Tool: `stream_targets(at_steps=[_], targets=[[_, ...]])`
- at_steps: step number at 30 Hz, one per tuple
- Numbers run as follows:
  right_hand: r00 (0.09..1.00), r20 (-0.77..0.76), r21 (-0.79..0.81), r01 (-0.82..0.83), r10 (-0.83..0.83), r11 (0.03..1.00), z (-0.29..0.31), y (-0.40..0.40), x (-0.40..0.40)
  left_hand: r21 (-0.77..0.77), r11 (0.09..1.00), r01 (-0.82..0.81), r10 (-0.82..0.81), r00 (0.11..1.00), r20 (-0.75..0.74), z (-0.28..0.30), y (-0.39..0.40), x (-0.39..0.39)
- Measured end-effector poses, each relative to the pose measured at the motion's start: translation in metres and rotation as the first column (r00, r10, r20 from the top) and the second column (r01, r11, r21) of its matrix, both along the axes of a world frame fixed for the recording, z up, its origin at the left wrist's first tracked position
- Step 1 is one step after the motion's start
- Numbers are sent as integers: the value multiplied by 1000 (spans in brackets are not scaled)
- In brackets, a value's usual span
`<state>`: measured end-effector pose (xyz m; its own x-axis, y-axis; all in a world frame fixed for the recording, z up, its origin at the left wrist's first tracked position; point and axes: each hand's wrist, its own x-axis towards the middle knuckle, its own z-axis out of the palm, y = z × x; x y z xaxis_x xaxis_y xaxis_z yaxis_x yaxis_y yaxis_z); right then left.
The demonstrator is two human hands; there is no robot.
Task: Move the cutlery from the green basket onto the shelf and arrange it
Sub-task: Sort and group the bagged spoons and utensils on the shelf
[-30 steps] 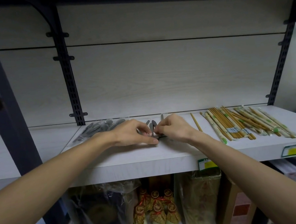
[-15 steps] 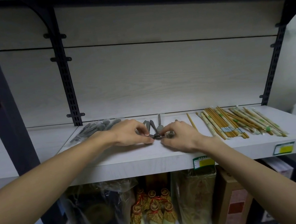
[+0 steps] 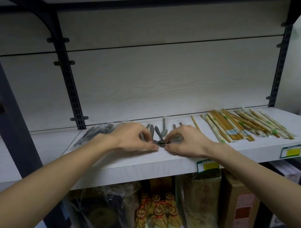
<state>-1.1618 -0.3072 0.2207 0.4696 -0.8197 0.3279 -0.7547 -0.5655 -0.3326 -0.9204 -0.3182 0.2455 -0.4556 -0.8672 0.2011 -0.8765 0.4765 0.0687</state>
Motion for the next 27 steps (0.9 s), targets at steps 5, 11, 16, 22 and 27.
stream_targets(at_steps=[5,11,16,22,27], targets=[[971,194,21,139,-140,990,4,-13,-16,-39,997,-62,58,994,-92,12,-15,-15],[945,-122,-29,302,-304,953,8,-26,-23,75,990,-123,123,992,14,10,-49,-55],[902,-228,-104,352,-367,930,5,-32,-18,105,969,-223,220,975,36,4,-69,-77],[890,-201,75,430,-409,900,19,-52,-15,155,939,-306,318,946,-59,4,-81,-88],[905,-100,198,425,-413,883,24,-66,-12,207,913,-352,385,911,-147,1,-90,-93]])
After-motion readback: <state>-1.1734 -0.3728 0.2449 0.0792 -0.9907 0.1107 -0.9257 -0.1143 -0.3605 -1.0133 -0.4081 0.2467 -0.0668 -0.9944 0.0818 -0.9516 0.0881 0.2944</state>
